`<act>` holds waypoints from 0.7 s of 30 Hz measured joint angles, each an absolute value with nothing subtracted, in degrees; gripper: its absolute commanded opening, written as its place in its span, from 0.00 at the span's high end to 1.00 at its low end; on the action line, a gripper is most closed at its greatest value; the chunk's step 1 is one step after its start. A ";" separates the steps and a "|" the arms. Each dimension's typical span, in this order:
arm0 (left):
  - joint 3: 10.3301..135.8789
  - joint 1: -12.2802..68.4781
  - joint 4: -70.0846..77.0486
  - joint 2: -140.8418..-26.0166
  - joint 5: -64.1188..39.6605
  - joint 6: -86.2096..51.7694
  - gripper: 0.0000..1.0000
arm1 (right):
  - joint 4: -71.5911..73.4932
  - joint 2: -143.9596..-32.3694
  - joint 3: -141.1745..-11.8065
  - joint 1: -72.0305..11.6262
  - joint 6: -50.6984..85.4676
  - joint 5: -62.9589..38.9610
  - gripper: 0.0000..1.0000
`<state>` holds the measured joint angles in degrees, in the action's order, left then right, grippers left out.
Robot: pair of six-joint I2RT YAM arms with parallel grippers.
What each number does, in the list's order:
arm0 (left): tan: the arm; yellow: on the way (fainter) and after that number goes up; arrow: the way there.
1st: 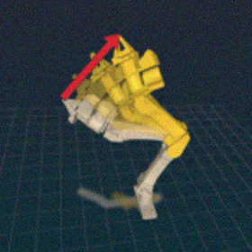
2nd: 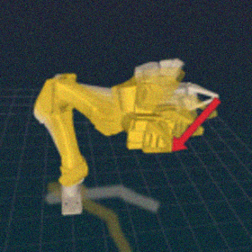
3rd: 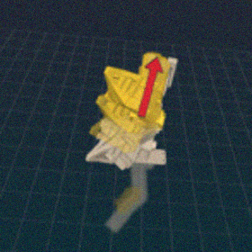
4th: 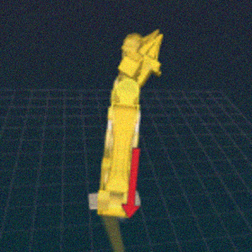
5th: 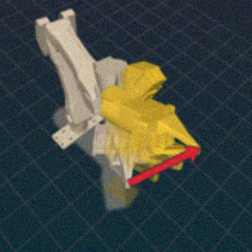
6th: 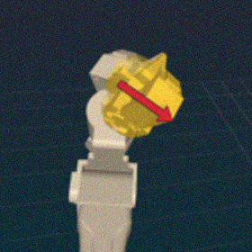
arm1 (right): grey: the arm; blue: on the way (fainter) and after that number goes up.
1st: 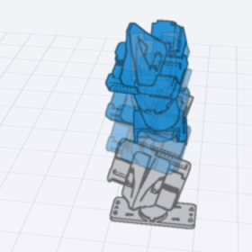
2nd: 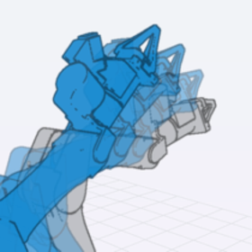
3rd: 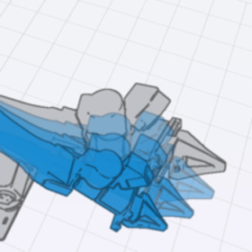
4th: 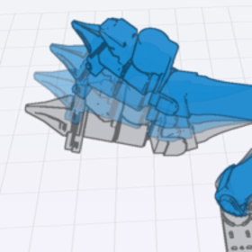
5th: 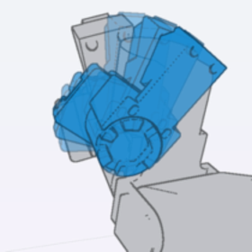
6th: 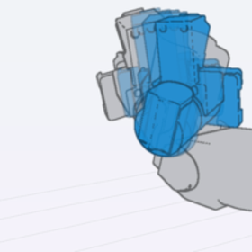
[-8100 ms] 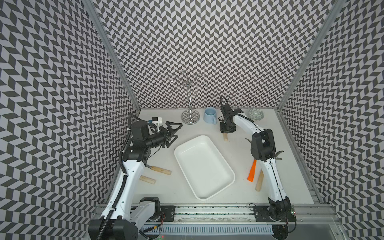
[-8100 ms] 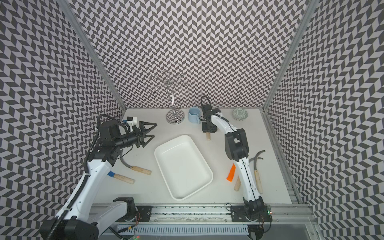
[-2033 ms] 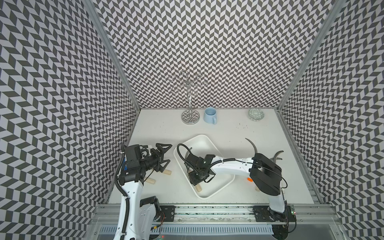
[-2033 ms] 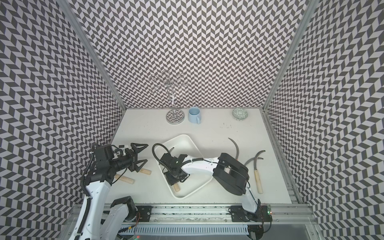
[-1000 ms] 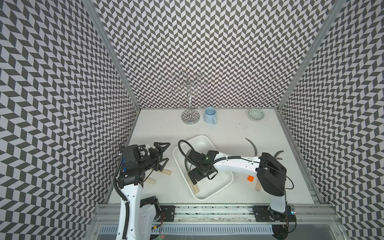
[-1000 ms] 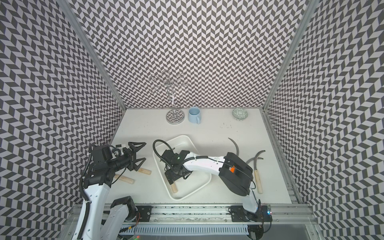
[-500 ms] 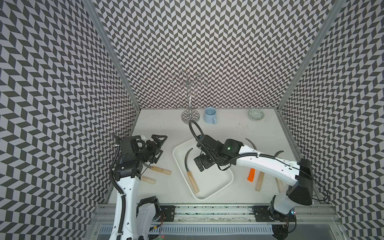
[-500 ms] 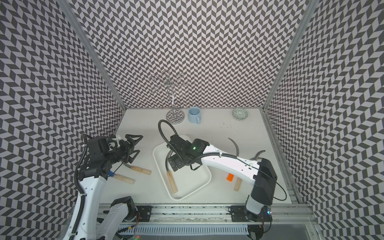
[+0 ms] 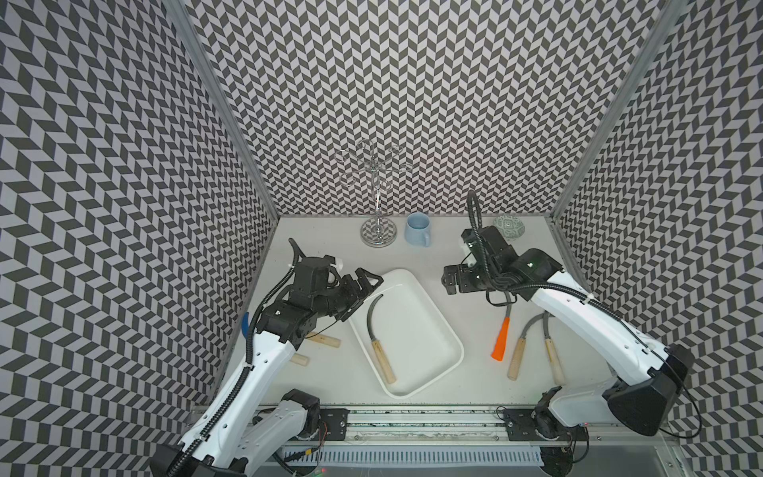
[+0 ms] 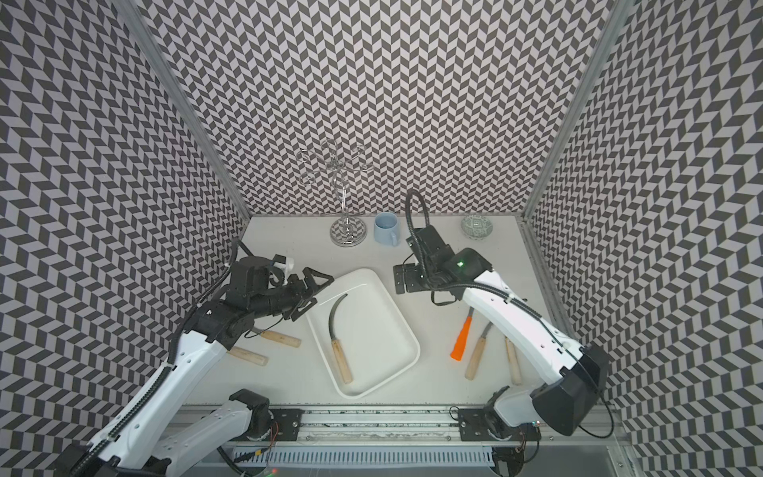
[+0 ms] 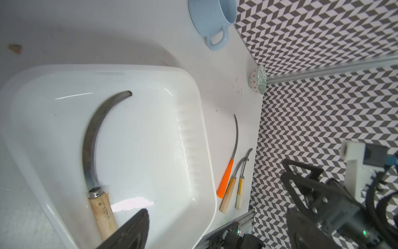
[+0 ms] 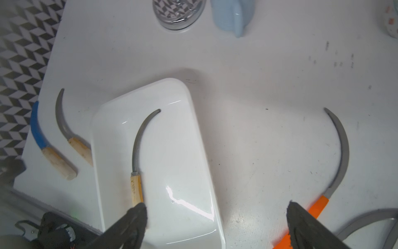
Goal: Put small sickles into storage boxes
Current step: Pick up the sickle at the center of the board.
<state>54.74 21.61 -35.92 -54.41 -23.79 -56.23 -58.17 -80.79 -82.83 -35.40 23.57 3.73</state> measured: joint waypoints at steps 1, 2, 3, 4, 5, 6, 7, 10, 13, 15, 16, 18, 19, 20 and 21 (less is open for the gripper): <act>55.37 23.14 -36.07 -54.54 -23.24 -55.90 0.00 | -58.61 -80.77 -82.30 -34.26 23.64 3.57 0.00; 56.01 24.40 -36.25 -54.76 -22.83 -55.13 0.00 | -58.87 -80.77 -81.89 -33.78 23.62 3.55 0.00; 57.01 25.91 -36.77 -55.22 -22.15 -54.22 0.01 | -59.07 -80.77 -81.45 -33.54 23.62 3.55 0.00; 58.43 27.64 -37.82 -56.01 -21.43 -52.99 0.00 | -59.16 -80.68 -81.08 -33.28 23.70 3.60 0.00; 59.40 28.86 -38.44 -56.66 -20.86 -51.94 0.00 | -59.13 -80.49 -80.73 -32.84 23.88 3.33 0.00; 60.60 30.61 -39.22 -57.47 -20.12 -50.54 0.00 | -59.13 -80.12 -80.29 -32.38 24.16 2.96 0.00; 61.36 32.01 -39.94 -58.13 -19.59 -49.21 0.00 | -59.05 -79.66 -79.90 -31.81 24.62 2.66 0.00; 62.52 34.85 -42.44 -59.31 -18.81 -45.63 0.01 | -58.17 -77.41 -78.26 -29.56 26.57 2.24 0.00; 64.23 36.45 -45.25 -60.55 -18.74 -41.63 0.00 | -57.43 -74.28 -75.68 -27.88 29.26 2.26 0.00; 66.48 37.17 -47.27 -61.93 -18.72 -38.52 0.00 | -57.56 -72.95 -74.54 -27.14 31.20 2.39 0.00; 67.79 37.47 -48.21 -62.67 -18.74 -36.93 0.00 | -57.78 -72.62 -74.15 -26.81 32.16 2.57 0.00; 70.11 37.85 -49.41 -63.88 -18.83 -34.06 0.00 | -58.63 -72.75 -73.78 -26.41 33.95 3.16 0.00; 71.09 37.93 -49.91 -64.25 -18.92 -32.75 0.00 | -59.09 -72.97 -73.63 -26.15 34.81 3.40 0.00; 71.72 38.02 -50.24 -64.47 -18.94 -31.73 0.00 | -59.64 -73.21 -73.47 -25.93 35.51 3.64 0.00; 72.29 38.02 -50.52 -64.51 -19.05 -30.61 0.00 | -60.16 -73.49 -73.23 -25.65 36.25 3.79 0.00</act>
